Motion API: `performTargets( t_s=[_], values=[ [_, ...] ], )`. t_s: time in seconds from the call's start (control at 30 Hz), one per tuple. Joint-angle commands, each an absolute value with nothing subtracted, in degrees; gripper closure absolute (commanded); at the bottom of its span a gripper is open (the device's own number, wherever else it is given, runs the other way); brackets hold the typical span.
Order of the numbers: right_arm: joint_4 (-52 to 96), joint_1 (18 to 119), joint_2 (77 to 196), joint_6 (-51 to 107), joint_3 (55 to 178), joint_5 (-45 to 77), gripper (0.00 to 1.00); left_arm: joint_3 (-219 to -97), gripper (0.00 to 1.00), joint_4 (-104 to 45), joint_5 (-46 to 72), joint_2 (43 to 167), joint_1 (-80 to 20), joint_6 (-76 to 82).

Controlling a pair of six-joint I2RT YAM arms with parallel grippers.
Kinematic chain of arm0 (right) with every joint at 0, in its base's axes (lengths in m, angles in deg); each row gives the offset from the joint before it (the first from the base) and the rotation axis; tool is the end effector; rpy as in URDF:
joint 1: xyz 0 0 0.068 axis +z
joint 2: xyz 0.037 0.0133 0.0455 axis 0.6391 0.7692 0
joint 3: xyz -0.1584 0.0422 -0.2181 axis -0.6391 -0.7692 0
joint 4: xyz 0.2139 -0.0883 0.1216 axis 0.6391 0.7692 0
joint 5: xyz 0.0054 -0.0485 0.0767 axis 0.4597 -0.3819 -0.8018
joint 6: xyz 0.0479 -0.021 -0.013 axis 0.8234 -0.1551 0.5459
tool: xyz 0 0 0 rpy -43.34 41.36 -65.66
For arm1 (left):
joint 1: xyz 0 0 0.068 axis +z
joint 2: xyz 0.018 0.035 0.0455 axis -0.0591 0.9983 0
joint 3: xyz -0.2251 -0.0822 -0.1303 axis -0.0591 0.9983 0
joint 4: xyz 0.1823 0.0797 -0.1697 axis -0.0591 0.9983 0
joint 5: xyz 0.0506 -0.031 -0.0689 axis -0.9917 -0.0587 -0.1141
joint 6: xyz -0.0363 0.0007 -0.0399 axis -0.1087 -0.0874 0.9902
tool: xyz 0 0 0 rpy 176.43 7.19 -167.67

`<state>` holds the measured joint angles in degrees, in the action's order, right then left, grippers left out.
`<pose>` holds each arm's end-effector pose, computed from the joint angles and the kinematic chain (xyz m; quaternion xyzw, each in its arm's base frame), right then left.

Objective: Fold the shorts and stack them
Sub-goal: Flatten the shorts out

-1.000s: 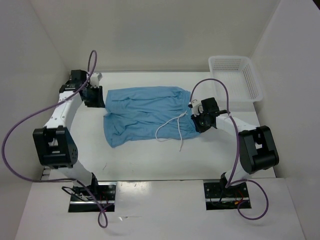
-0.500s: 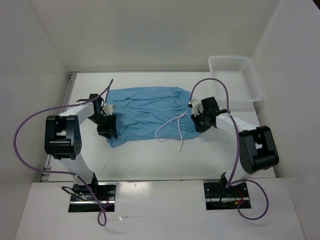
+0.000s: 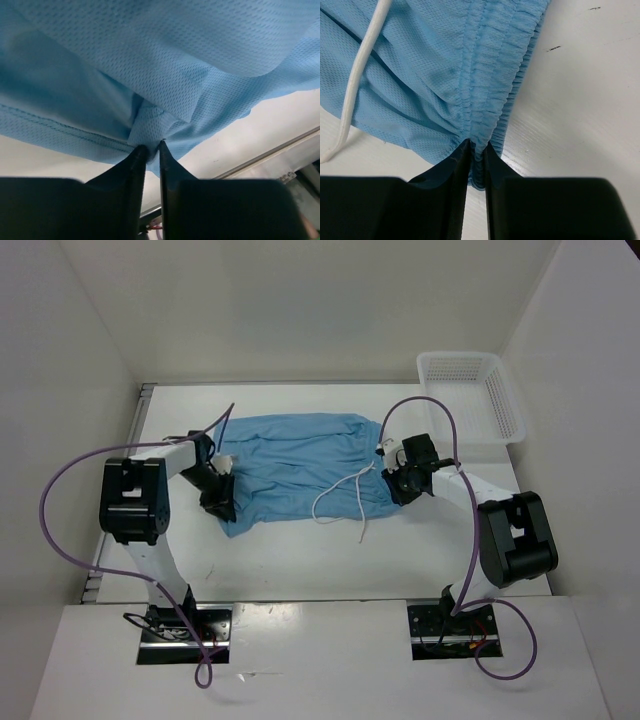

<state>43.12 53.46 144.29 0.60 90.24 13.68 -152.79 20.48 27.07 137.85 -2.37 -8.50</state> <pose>0.2854 0.0764 0.1751 -0.3051 0.9137 0.0721 0.2585 0.3290 -0.0078 0.1414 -0.0104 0.9808 -0.1944 0.0097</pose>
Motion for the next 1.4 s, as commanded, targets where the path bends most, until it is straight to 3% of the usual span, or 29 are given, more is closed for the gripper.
performTargets(
  t_s=[0.0, 0.07, 0.13, 0.27, 0.47, 0.7, 0.93, 1.0, 1.03, 1.07, 1.17, 1.27, 1.37],
  values=[
    [43.00, 53.52, 143.41, -0.64, 92.14, 13.73, 0.80, -153.73, 0.79, 21.62, 28.54, 139.44, -3.12, -8.90],
    [43.00, 53.52, 144.02, -0.64, 92.14, 13.73, 0.85, -154.34, 0.90, 22.24, 29.07, 139.44, -3.12, -8.90],
    [43.00, 53.52, 144.02, -1.34, 92.14, 13.73, 0.99, -154.96, 0.96, 23.99, 29.07, 138.92, -3.12, -8.90],
    [48.08, 53.52, 144.02, -6.76, 94.40, 12.15, 1.00, -157.32, 1.00, 28.21, 27.75, 135.23, -2.60, -8.90],
    [65.38, 55.27, 144.02, -22.93, 100.74, 10.46, 1.00, -160.32, 1.00, 36.64, 20.21, 125.39, -1.10, -8.90],
    [76.65, 63.87, 141.04, -30.08, 97.59, 12.93, 1.00, -154.88, 1.00, 46.75, 17.30, 118.35, -2.67, -8.90],
    [79.30, 66.18, 138.14, -29.56, 94.69, 15.65, 0.99, -149.59, 0.90, 46.76, 9.66, 115.10, -4.00, -8.90],
    [80.52, 66.18, 138.13, -30.17, 94.69, 16.27, 0.87, -149.59, 0.85, 46.76, 5.63, 115.10, -4.53, -8.90],
    [81.31, 66.18, 138.13, -30.17, 94.69, 16.28, 0.77, -148.64, 0.77, 46.76, 4.47, 115.10, -5.14, -8.90],
    [81.32, 66.18, 137.52, -30.17, 95.21, 16.88, 0.57, -148.02, 0.69, 46.76, 3.59, 115.10, -5.14, -8.90],
    [82.90, 66.18, 136.21, -30.79, 94.42, 17.42, 0.18, -146.43, 0.49, 46.76, 2.44, 114.40, -5.85, -8.90],
    [83.60, 66.18, 134.98, -30.17, 95.81, 18.12, 0.05, -146.43, 0.45, 46.76, -0.80, 113.78, -5.85, -8.90],
    [83.61, 66.18, 134.18, -28.77, 100.98, 18.13, 0.05, -149.58, 0.43, 45.54, 0.06, 114.56, -5.15, -8.90]
  ],
)
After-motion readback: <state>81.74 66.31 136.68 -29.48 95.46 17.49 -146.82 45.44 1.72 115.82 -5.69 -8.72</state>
